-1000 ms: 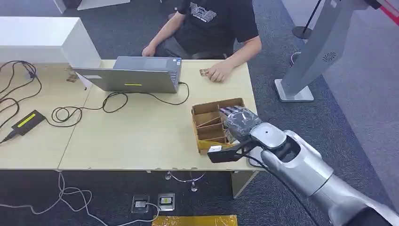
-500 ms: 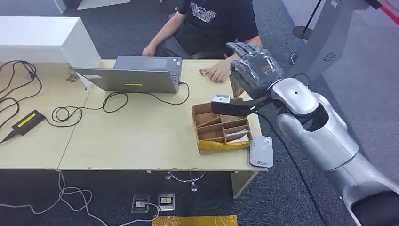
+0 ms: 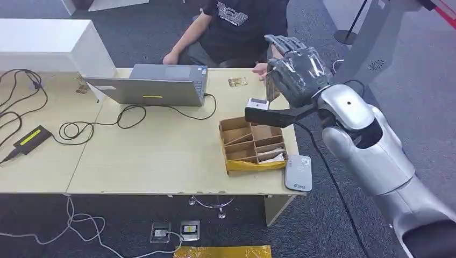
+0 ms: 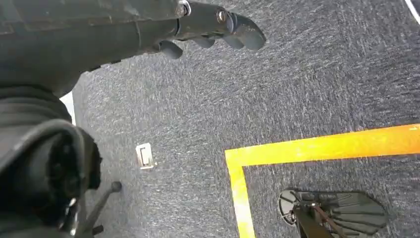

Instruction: Pass the card to the sensor for recognition and then transmit it.

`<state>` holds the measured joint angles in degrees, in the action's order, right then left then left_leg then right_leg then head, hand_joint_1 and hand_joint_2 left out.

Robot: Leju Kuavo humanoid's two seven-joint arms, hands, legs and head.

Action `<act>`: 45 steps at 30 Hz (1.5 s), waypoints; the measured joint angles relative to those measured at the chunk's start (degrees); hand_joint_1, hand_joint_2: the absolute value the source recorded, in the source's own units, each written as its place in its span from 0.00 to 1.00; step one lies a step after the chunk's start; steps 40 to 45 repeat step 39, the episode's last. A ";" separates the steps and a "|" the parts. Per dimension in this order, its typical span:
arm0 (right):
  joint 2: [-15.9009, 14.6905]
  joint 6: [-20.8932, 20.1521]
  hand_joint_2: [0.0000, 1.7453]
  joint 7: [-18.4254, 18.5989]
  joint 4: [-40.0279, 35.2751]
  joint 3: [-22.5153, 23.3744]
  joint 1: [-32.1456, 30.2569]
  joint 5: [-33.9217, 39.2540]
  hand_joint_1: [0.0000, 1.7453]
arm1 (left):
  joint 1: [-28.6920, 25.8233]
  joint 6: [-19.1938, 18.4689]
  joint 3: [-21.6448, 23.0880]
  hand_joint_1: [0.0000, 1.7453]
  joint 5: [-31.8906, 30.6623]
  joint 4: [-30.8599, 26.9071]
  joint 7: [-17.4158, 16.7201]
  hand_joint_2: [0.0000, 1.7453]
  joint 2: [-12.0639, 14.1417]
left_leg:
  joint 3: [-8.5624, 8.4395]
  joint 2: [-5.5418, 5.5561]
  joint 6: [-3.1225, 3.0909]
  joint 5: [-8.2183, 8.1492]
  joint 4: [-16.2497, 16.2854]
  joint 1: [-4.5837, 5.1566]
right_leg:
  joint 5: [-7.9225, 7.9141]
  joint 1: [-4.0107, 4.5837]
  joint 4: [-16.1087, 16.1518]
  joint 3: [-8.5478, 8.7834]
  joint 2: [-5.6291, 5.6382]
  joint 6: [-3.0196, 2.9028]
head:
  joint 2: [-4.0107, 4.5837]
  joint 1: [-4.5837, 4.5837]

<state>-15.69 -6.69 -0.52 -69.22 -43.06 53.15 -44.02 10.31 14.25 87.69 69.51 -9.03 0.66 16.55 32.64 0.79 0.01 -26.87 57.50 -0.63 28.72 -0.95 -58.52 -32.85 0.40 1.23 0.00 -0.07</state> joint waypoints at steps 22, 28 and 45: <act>3.37 6.01 1.00 -3.80 11.69 0.98 0.92 -1.07 0.00 | 0.02 0.11 0.00 0.00 -0.79 -0.02 0.90 0.00 -0.37 | 0.01 0.01 0.00 0.00 0.00 0.00 | 0.00 0.00 0.00 0.00 -0.02 0.00 | 0.00 0.00; 4.07 8.15 0.00 -3.56 13.60 1.64 0.92 -2.21 0.00 | 0.01 0.13 0.00 0.00 -0.70 0.00 0.90 0.00 -0.61 | 0.02 0.01 0.00 0.00 0.00 0.00 | 0.00 0.00 0.00 0.00 -0.02 0.00 | 0.00 0.00; 4.31 9.51 0.00 -5.77 15.58 2.62 1.98 -2.84 0.00 | 0.01 0.37 0.02 0.00 -0.50 -0.02 0.90 0.00 -0.96 | 0.01 0.01 0.00 0.00 0.00 0.00 | 0.00 0.00 0.00 -0.01 -0.01 0.00 | 0.00 0.00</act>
